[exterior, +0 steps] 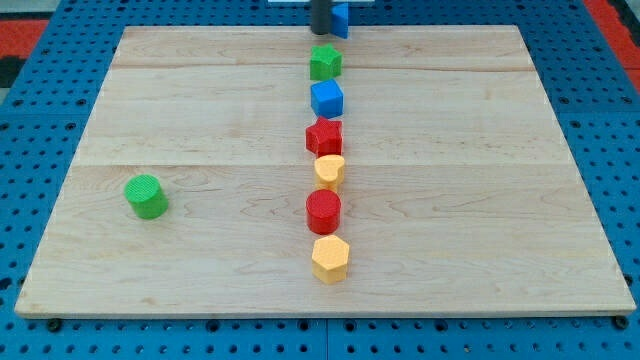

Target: Place the green circle in between the blue triangle and green star to form a vertical line

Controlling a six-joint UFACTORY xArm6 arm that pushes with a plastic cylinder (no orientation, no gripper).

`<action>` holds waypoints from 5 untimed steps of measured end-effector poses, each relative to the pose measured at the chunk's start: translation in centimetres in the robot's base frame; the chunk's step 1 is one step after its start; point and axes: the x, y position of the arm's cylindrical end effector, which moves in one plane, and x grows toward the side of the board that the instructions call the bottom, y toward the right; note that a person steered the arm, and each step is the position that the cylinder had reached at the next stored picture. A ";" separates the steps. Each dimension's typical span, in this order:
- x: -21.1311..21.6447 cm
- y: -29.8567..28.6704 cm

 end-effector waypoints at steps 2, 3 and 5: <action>10.7 -10.6; 19.2 -8.1; 32.5 -7.9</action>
